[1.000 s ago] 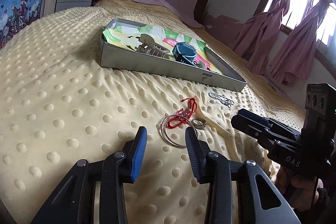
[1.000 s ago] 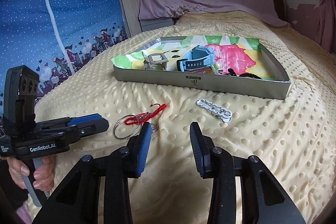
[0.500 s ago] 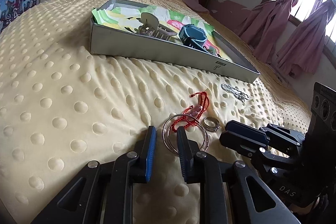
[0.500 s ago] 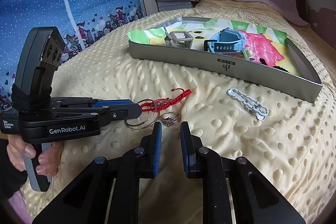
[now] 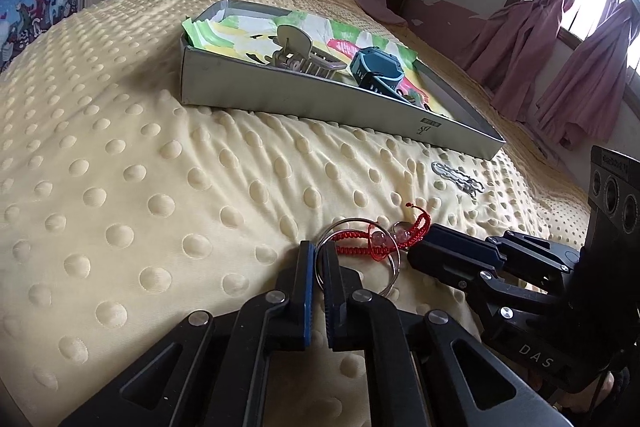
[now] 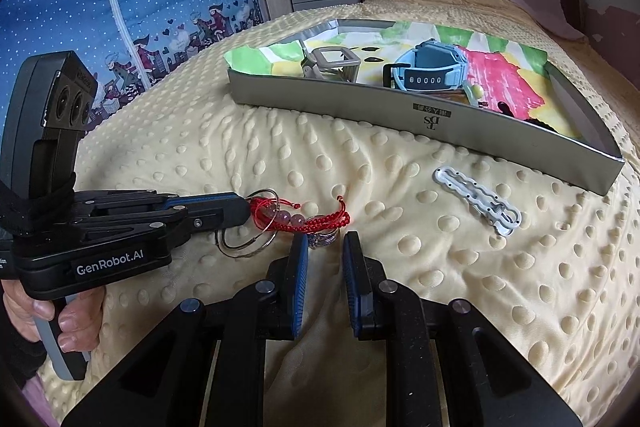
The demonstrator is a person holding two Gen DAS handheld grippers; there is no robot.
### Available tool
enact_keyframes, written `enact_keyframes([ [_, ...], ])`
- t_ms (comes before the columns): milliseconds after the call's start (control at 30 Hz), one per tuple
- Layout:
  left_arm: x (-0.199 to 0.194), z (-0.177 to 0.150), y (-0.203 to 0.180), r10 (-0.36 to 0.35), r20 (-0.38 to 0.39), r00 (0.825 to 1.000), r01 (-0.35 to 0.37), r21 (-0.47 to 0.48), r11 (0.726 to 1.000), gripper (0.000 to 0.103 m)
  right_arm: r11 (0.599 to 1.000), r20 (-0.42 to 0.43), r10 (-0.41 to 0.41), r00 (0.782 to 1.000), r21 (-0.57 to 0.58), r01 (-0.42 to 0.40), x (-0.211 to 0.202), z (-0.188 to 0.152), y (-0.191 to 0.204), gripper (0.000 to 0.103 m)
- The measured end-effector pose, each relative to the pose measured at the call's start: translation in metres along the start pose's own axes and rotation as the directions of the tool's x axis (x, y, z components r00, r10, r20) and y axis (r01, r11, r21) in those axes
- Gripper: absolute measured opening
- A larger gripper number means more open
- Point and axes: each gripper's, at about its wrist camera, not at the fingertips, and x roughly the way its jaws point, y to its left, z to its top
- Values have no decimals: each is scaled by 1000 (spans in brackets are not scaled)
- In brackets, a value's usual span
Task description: Organize jewelry
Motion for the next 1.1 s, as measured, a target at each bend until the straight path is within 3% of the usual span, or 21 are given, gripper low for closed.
enact_keyframes([
  [500, -15, -3, 12, 20, 40, 999, -17, -64, 998, 4, 998, -23, -40, 999, -54, 39, 14, 9, 14, 16],
  [1100, -51, 3, 7, 33, 159, 987, -26, -43, 999, 3, 994, 116, -109, 987, 39, 105, -18, 5, -5, 16],
])
